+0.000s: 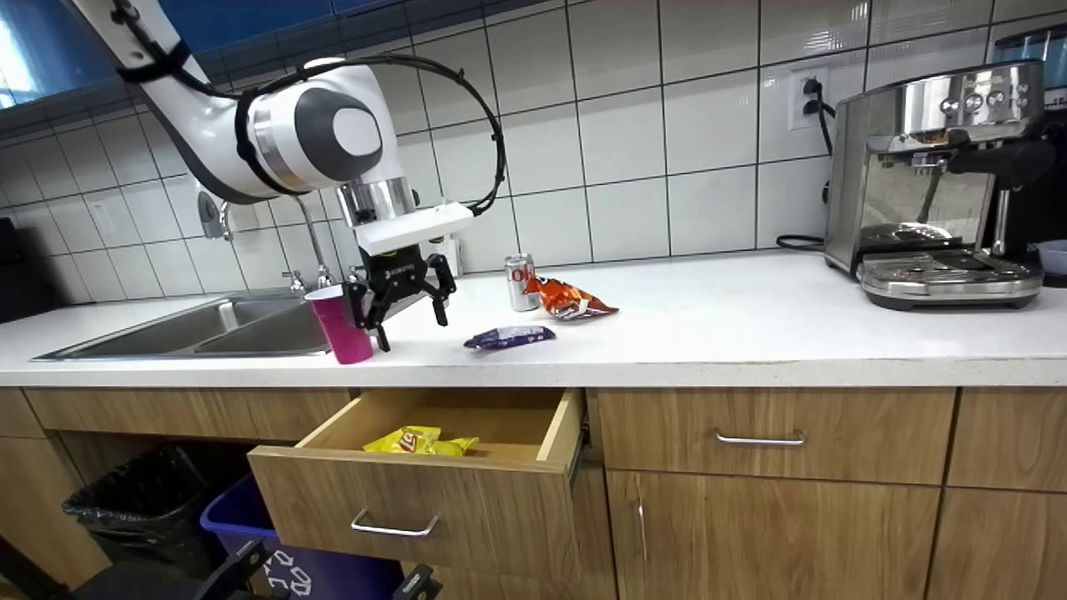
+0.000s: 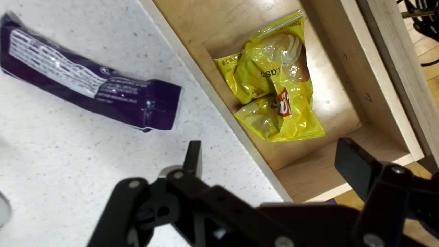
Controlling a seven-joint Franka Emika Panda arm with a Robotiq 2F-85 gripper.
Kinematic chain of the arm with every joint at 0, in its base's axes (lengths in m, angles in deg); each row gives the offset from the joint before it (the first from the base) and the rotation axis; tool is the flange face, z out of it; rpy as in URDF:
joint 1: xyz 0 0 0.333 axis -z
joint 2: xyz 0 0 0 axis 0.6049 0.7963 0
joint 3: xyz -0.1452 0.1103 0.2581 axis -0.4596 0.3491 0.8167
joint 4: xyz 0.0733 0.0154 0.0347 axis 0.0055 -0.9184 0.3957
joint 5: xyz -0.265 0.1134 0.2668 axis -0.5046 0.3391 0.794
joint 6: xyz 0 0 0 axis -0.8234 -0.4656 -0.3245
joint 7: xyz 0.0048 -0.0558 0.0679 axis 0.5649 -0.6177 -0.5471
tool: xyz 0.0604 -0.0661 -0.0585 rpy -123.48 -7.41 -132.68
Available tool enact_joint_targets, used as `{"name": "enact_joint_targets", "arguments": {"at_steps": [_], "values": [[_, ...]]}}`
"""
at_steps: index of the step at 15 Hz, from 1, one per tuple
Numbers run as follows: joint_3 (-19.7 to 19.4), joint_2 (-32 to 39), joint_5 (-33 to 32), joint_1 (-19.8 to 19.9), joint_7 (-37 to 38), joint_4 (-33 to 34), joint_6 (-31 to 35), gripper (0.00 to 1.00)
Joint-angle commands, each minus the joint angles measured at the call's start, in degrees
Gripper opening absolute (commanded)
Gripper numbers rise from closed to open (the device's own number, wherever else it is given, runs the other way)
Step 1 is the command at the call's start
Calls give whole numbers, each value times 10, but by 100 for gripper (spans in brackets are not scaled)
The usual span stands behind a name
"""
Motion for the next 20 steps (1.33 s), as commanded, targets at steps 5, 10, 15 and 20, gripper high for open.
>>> {"name": "enact_joint_targets", "arguments": {"at_steps": [5,10,15,20], "values": [[-25,-27,49,9,76,27,-21,100],[-41,-17,89,18,118,54,-14,100],[-51,-4,85,26,178,79,-1,100],[-56,29,28,33,218,101,43,100]]}}
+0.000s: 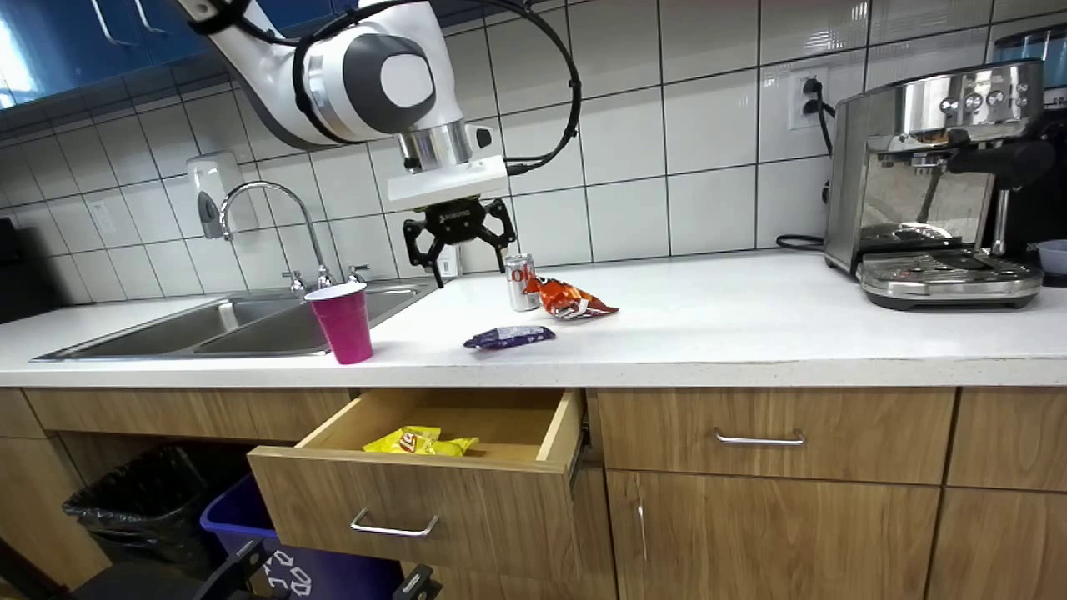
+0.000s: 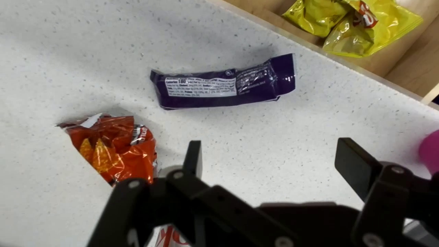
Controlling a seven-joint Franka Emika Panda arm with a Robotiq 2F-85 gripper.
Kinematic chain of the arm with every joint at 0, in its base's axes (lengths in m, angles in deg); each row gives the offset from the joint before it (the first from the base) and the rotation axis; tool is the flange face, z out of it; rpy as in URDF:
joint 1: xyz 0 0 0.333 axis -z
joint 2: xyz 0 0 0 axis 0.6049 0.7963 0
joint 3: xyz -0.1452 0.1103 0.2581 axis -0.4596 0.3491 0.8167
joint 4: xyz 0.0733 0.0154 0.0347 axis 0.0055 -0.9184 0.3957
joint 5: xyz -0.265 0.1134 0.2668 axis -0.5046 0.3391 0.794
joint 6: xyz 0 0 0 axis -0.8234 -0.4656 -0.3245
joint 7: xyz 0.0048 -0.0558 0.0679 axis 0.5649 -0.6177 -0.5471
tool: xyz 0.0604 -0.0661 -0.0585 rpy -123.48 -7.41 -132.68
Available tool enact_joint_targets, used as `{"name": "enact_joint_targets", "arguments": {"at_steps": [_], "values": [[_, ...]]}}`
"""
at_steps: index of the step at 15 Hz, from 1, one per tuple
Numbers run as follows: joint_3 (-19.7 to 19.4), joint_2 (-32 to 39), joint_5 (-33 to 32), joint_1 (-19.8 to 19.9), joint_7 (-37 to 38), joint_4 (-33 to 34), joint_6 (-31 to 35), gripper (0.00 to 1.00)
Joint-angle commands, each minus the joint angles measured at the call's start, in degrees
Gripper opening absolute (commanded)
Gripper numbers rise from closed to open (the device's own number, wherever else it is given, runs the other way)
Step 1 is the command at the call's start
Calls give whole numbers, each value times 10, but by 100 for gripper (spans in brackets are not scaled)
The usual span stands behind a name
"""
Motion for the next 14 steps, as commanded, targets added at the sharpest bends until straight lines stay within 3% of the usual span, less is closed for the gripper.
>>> {"name": "enact_joint_targets", "arguments": {"at_steps": [1,6,14], "values": [[-2,38,-59,11,52,31,34,100],[-13,90,-141,22,122,71,61,100],[-16,169,-183,30,158,145,79,100]]}}
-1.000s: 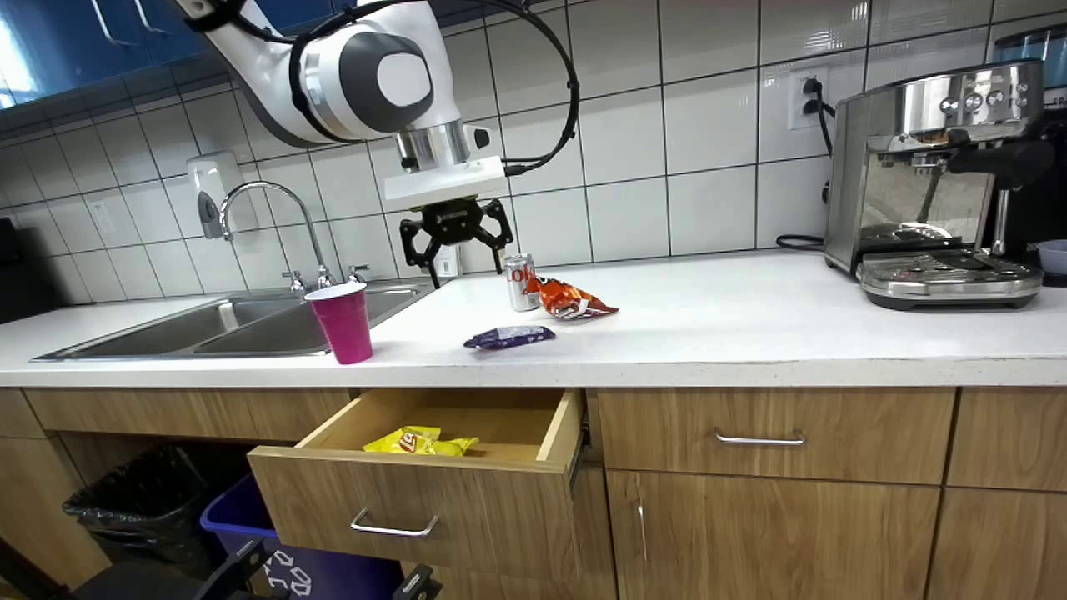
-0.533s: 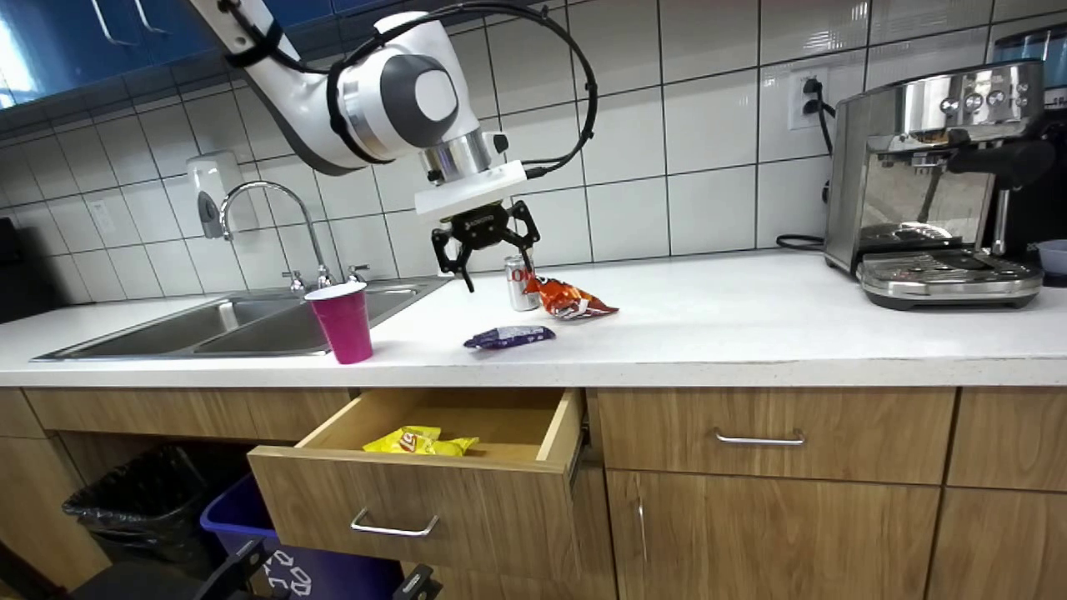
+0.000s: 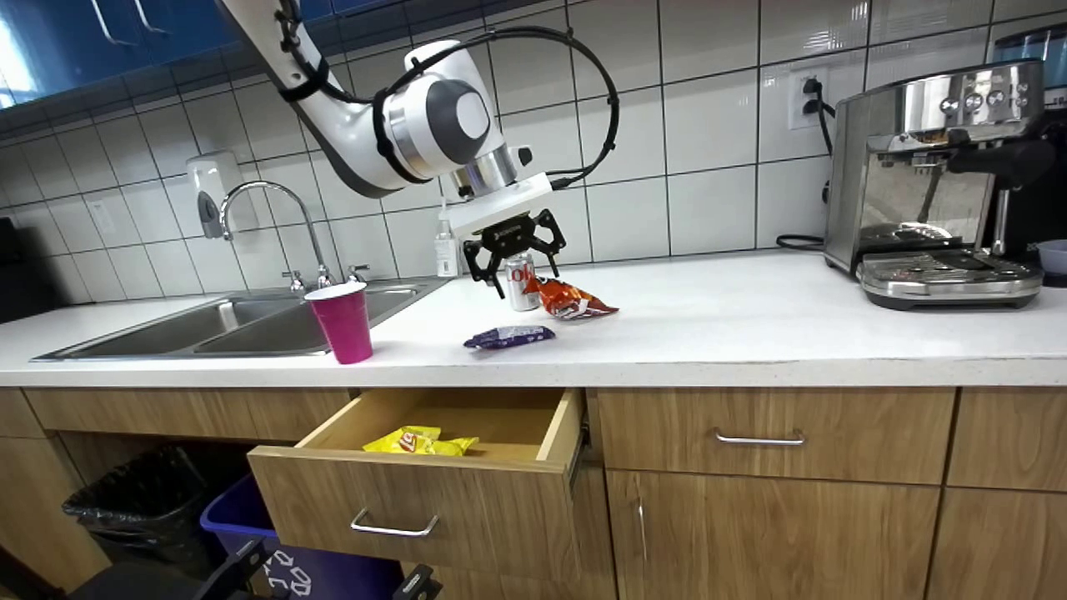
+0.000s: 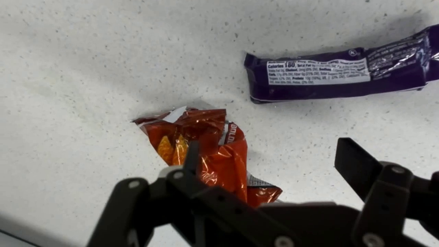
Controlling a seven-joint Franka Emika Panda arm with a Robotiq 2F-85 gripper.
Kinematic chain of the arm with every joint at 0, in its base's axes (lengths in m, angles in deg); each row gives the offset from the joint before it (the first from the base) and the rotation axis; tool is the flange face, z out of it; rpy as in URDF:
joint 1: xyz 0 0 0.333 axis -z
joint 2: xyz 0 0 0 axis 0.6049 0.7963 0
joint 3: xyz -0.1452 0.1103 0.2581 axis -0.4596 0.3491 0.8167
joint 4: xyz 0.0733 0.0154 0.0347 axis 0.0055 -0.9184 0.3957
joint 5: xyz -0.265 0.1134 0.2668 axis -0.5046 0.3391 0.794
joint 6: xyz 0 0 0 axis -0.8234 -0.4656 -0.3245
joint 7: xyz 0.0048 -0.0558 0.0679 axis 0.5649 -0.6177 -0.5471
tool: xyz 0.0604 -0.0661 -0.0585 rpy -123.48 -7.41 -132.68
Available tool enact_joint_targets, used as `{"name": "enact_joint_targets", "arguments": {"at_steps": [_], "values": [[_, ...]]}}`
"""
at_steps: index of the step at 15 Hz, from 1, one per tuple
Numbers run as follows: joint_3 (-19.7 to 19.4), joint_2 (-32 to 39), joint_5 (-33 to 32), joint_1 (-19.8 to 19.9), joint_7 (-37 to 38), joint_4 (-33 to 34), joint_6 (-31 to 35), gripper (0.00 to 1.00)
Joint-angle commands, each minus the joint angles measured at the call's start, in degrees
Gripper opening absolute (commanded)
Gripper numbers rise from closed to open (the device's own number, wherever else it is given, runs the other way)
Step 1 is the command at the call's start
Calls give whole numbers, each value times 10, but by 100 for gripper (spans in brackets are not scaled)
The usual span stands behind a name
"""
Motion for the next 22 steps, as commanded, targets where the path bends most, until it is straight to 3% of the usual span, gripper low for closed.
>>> {"name": "enact_joint_targets", "arguments": {"at_steps": [1,13,15,22], "values": [[1,42,-32,4,33,45,17,100],[-1,78,-61,2,54,82,31,100],[1,76,-60,3,52,80,30,72],[1,71,-61,3,49,75,30,18]]}}
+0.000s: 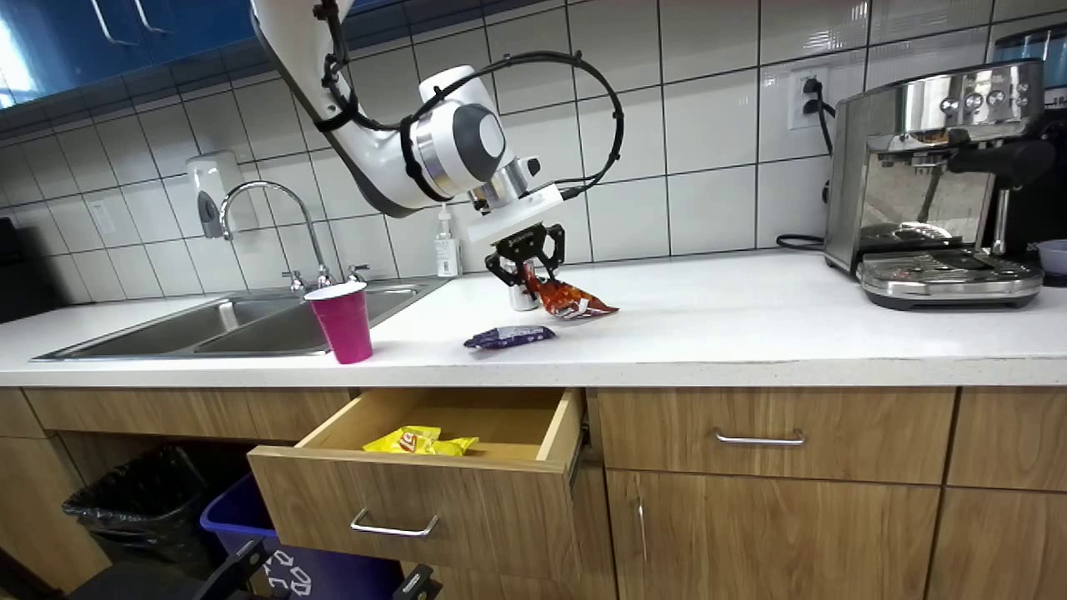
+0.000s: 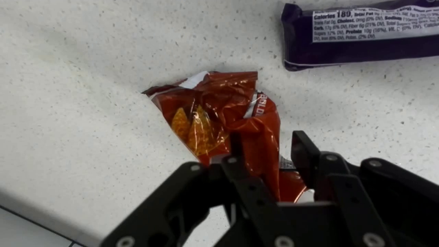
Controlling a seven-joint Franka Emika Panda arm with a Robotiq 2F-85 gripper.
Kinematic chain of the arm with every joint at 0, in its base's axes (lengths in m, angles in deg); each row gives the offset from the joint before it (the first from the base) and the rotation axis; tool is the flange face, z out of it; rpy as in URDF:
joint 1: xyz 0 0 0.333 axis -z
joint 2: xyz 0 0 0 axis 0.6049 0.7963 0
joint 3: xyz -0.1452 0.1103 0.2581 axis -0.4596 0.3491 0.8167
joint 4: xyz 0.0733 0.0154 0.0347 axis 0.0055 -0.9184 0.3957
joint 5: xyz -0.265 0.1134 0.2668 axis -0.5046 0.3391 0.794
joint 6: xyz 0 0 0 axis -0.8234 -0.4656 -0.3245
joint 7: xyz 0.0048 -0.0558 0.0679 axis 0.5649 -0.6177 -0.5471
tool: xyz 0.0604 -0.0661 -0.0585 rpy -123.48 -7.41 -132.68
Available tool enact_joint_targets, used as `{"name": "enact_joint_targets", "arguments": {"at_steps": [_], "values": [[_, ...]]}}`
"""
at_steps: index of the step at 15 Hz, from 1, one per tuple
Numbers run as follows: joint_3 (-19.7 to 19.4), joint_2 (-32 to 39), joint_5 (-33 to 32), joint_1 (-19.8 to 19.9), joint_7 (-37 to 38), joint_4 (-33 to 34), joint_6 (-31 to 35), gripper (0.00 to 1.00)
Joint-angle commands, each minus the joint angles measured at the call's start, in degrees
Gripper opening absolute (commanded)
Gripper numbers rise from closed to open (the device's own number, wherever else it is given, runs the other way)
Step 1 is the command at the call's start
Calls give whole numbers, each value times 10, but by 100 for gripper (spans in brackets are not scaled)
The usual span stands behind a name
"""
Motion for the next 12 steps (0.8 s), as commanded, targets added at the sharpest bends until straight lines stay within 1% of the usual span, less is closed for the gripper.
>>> {"name": "enact_joint_targets", "arguments": {"at_steps": [1,2,3,9,12], "values": [[4,-1,-17,5,12,5,1,12],[4,-2,-17,5,12,5,1,3],[4,-3,-18,5,12,4,1,0],[6,-4,-15,7,10,2,0,0],[0,-16,-18,3,19,-2,-6,0]]}}
